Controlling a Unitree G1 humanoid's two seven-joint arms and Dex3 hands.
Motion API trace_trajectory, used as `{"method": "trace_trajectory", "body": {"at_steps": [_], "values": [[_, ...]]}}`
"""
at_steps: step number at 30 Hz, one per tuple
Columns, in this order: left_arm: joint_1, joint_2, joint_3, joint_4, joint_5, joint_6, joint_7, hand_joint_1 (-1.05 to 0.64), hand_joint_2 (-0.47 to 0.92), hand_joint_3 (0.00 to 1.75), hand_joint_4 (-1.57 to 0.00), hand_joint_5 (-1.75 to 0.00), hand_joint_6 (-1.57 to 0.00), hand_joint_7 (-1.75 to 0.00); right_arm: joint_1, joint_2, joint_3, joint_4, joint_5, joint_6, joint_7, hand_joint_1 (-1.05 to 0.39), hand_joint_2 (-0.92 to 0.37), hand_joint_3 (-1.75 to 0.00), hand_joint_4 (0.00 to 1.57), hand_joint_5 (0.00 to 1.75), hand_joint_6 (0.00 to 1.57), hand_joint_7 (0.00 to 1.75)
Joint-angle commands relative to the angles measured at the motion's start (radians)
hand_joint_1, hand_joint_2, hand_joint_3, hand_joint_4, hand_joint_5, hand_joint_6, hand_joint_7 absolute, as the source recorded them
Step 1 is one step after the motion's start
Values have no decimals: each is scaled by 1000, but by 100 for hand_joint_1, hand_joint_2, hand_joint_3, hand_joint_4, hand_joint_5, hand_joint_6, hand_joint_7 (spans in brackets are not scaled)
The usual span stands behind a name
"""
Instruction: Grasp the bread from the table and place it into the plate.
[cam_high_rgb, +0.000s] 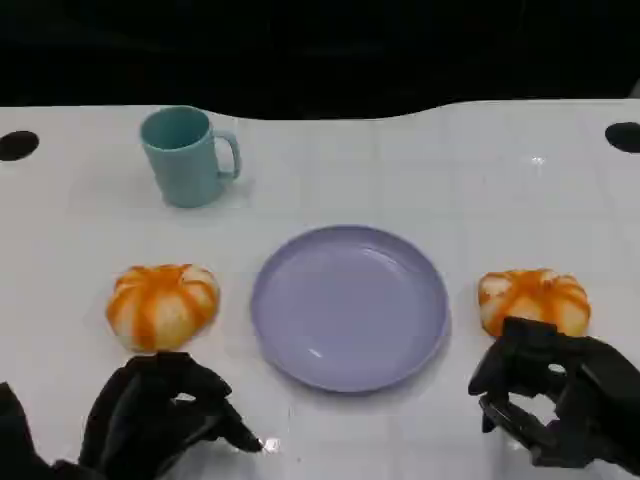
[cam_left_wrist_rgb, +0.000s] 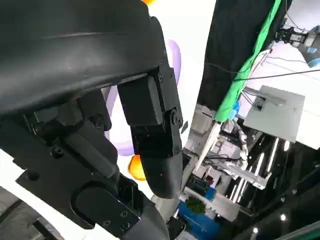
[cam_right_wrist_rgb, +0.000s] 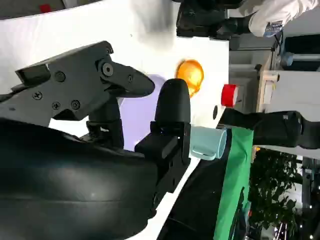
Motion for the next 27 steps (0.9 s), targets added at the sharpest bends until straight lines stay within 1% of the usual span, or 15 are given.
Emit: {"method": "trace_trajectory", "body": {"at_steps": [1, 6, 11, 18, 22, 27], "values": [[-1, 16, 9, 4, -1, -3, -9, -97, 57, 0, -157, -48, -157, -21, -7, -6, -13, 8, 5, -10, 0, -18, -72, -73, 48, 165, 57, 124], [-2, 16, 8, 4, 0, -5, -9, -97, 57, 0, -157, -48, -157, -21, -6, -7, -12, 5, 5, -4, 0, -18, -72, -73, 47, 164, 56, 124], [-1, 13, 8, 8, 1, -11, -12, -96, 57, 0, -157, -48, -157, -21, -6, -7, -13, 19, 5, -25, 8, -19, -73, -72, 48, 164, 56, 125], [14, 10, 6, -15, -2, -2, -2, -99, 57, 0, -157, -49, -157, -21, 6, -10, -11, 7, 5, -29, 7, -19, -74, -72, 48, 164, 56, 125], [10, 11, 8, -9, -7, -4, -8, -96, 57, 0, -157, -48, -157, -21, 6, -9, -10, 3, 8, -19, 8, -19, -74, -70, 48, 165, 55, 126], [5, 16, 6, -5, -3, -7, -8, -98, 57, 0, -157, -48, -157, -20, 2, -11, -10, 2, 5, -8, 6, -20, -74, -69, 47, 165, 55, 125]]}}
